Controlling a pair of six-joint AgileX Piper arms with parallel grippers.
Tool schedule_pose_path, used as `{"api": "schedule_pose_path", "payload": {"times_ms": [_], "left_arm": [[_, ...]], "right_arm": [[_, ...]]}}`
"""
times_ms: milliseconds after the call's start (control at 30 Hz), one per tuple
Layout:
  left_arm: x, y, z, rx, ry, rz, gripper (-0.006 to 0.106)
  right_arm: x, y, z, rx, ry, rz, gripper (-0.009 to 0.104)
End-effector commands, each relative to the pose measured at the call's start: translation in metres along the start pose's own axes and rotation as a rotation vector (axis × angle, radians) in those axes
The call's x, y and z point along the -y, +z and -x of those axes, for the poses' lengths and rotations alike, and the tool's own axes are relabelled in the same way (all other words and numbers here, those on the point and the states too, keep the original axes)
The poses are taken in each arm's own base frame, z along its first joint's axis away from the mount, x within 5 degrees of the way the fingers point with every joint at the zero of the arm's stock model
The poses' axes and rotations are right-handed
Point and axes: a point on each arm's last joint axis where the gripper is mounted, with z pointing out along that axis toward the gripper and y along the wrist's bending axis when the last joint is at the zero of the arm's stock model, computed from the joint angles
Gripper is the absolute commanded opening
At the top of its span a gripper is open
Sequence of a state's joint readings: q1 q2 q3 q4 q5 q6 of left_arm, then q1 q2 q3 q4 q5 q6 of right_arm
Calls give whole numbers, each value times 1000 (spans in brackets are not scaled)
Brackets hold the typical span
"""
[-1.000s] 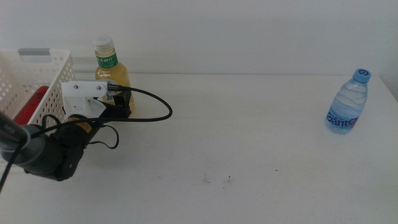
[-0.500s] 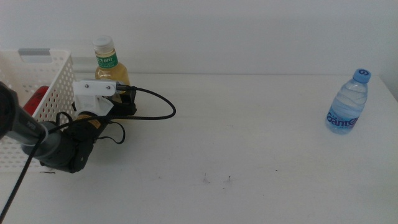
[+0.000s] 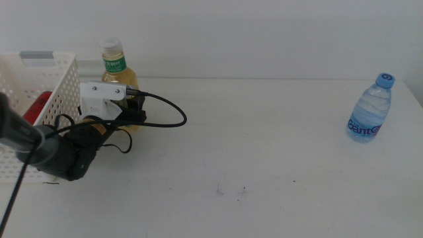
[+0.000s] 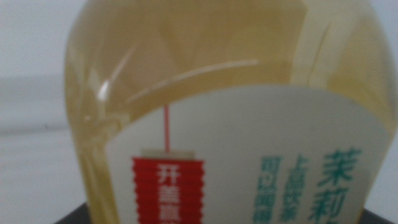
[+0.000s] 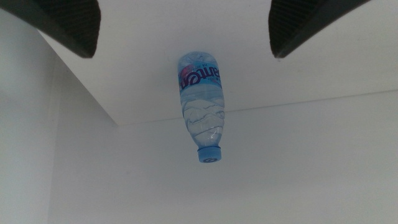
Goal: Use arms to grab the bottles and put them into the dustbin to the left of the table.
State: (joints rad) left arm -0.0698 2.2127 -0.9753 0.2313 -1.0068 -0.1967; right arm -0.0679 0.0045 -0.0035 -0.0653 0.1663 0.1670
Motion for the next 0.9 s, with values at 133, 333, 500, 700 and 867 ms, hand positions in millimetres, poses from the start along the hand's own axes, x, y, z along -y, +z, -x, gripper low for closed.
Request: {"api": "schedule_pose_path", "payload": {"times_ms": [133, 333, 500, 700, 867], "left_arm": [[19, -50, 55, -12, 16, -49, 21], [47, -107, 121, -179, 97, 9, 28], [57, -148, 169, -256, 97, 88, 38], [55, -171, 205, -452, 69, 196, 54], [57, -179, 233, -536, 108, 196, 54]], "right_arm": [[0, 0, 0, 11, -14, -2, 92], [0, 0, 0, 11, -14, -2, 92], [0, 0, 0, 11, -14, -2, 92], [0, 0, 0, 11, -14, -2, 92], [0, 0, 0, 11, -14, -2, 92]]}}
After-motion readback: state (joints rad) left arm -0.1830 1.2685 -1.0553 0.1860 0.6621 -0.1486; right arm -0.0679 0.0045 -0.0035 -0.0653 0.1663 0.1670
